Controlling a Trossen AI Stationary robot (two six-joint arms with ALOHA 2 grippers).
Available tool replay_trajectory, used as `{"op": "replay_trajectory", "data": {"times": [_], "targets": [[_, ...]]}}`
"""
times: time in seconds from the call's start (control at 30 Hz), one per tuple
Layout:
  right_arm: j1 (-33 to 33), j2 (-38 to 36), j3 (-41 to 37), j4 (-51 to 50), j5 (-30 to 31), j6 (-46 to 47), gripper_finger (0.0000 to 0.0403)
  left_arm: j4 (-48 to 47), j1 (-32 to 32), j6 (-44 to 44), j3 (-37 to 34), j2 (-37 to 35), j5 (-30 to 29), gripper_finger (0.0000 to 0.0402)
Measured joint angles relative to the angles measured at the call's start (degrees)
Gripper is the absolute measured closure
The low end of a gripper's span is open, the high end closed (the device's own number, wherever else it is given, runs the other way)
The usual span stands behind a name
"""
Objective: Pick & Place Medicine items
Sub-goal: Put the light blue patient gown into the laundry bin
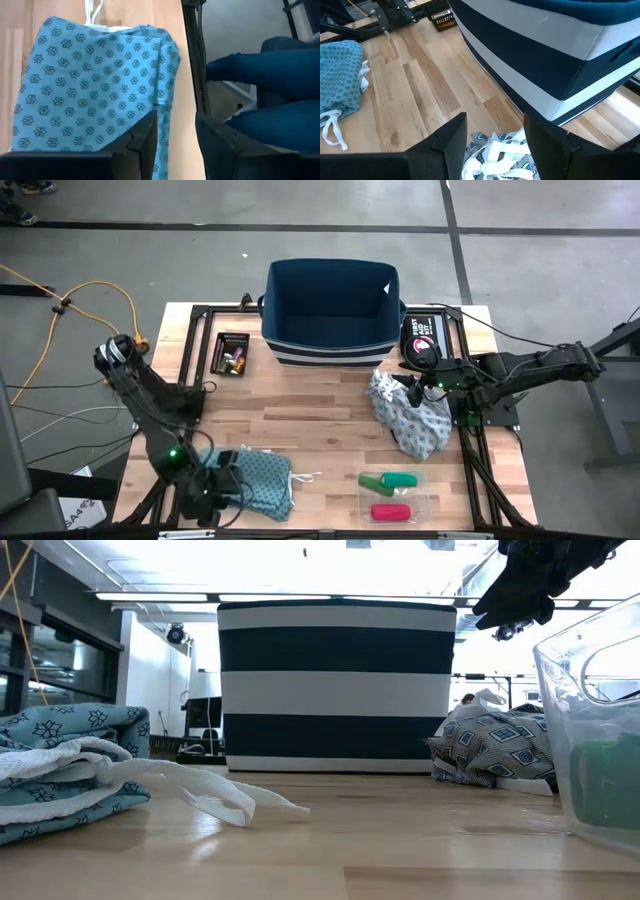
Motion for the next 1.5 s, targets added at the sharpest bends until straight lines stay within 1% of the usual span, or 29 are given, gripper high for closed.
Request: {"op": "replay_trajectory", "data": {"times": [0.17, 0.27, 0.47, 0.63, 0.87, 1.13, 1.5], "targets": [[0.00, 0.01, 0.00, 0.00, 0.02, 0.00, 0.0219, -0.43, -2.61, -1.14, 1.97, 2.87, -3.67, 0.0275], [0.01, 0.01, 0.00, 0.00, 0.02, 0.00, 0.0219, -3.32, -3.57, -1.60, 5.76, 4.93, -4.47, 0.0275], [0.01, 0.01, 0.00, 0.00, 0.01, 0.00, 0.0219, -14.83, -3.65, -4.11, 14.45, 11.25, -7.20, 0.0275], [0.01, 0.01, 0.00, 0.00, 0.02, 0.00, 0.0219, -21.65, -3.81, -6.79, 20.45, 17.45, -7.20, 0.0275], [0.01, 0.01, 0.00, 0.00, 0.02, 0.00, 0.0219, -30.60, -5.70, -13.05, 27.28, 23.47, -7.16, 0.0275], [0.01, 0.00, 0.00, 0.00, 0.01, 0.00, 0.0219, -31.51, -8.37, -18.92, 27.96, 26.04, -7.16, 0.0275], [-0.01, 0.01, 0.00, 0.00, 0.02, 0.00, 0.0219, -31.81, -9.66, -21.09, 27.88, 26.49, -6.63, 0.0275]]}}
